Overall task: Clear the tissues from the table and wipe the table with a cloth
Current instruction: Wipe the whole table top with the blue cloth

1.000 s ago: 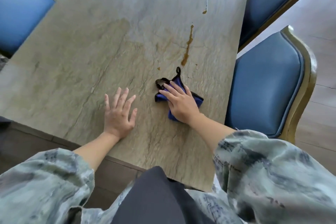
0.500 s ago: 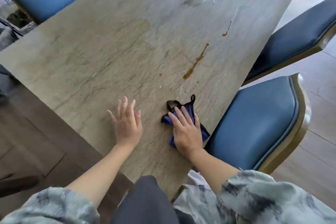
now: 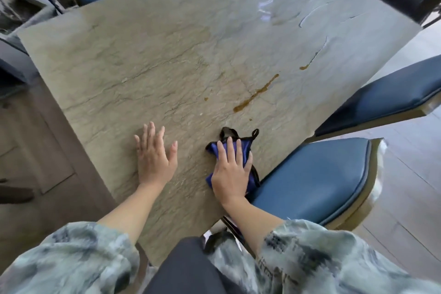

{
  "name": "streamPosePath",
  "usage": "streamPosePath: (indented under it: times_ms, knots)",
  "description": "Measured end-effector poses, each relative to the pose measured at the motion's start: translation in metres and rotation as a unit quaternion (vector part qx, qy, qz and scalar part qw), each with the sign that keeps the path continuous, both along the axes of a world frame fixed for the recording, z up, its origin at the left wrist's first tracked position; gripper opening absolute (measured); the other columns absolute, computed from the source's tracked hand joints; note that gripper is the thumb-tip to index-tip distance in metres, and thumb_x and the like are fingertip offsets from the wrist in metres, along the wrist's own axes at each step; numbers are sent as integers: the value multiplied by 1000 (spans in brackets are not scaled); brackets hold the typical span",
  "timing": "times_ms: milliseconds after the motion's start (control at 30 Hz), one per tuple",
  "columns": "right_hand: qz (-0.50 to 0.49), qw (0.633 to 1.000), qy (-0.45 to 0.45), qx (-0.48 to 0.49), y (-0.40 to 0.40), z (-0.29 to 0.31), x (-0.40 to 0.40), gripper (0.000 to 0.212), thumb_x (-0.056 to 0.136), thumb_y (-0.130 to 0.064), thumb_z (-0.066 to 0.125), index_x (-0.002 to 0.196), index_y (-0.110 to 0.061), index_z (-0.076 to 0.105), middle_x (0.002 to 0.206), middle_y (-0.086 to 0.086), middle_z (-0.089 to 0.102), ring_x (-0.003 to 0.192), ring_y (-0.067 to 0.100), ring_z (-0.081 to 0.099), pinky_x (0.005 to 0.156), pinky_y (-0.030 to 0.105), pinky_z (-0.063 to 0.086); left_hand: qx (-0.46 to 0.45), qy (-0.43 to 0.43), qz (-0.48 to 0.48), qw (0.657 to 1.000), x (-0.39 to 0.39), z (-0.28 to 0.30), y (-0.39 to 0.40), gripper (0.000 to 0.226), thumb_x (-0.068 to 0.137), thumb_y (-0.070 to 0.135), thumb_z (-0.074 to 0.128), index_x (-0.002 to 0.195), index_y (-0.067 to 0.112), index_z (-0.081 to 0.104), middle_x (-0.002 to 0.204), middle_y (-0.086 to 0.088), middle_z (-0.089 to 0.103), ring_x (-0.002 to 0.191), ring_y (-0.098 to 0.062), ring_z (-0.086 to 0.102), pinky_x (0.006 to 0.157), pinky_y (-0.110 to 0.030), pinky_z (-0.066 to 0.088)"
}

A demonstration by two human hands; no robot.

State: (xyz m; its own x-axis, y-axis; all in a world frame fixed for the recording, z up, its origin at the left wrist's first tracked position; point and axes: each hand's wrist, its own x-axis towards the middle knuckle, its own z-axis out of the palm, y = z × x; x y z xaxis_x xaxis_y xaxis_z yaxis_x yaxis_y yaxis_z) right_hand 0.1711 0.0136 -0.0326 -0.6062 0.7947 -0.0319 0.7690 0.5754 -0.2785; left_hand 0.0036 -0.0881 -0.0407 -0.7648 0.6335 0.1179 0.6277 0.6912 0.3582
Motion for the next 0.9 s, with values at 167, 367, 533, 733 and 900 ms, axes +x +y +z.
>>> streamPosePath:
  times_ms: [167, 367, 533, 733, 900]
  knots:
    - [-44, 997, 44, -38, 25, -4, -15, 56, 95, -14, 38, 150, -20, 28, 159, 2, 19, 148, 20, 6, 116, 48, -2, -3, -3, 9, 1000, 0, 0, 1, 60, 94, 46, 34, 139, 7, 41, 155, -19, 25, 147, -31, 16, 120, -50, 4]
    - [-94, 984, 138, -57, 91, 6, -57, 57, 96, -6, 36, 151, -17, 23, 159, 2, 20, 148, 16, 9, 117, 45, 3, -30, -1, 1, 1000, -1, 4, 5, 62, 92, 49, 35, 142, 12, 40, 157, -16, 21, 148, -27, 10, 120, -47, 6]
    - [200, 968, 137, -61, 66, 6, -78, 65, 83, -5, 44, 147, -13, 34, 155, 8, 30, 144, 21, 23, 118, 43, 6, -47, -1, -8, 999, -4, 4, 4, 62, 94, 47, 35, 145, 13, 36, 159, -15, 16, 149, -27, 4, 120, -48, 8]
    - [305, 948, 87, -29, 130, 0, -124, 51, 86, -3, 52, 136, -13, 51, 148, 8, 42, 142, 25, 29, 114, 49, 16, -39, -15, 5, 999, -5, 6, 4, 62, 94, 47, 35, 146, 13, 34, 159, -13, 14, 149, -23, 1, 121, -45, 3]
    - [174, 984, 43, -16, 183, 8, -132, 54, 91, -7, 42, 144, -17, 39, 156, 4, 29, 147, 19, 14, 117, 44, 6, -21, -16, 13, 1000, -3, 6, 4, 62, 95, 47, 34, 146, 12, 33, 159, -14, 13, 149, -24, 2, 121, -43, 3]
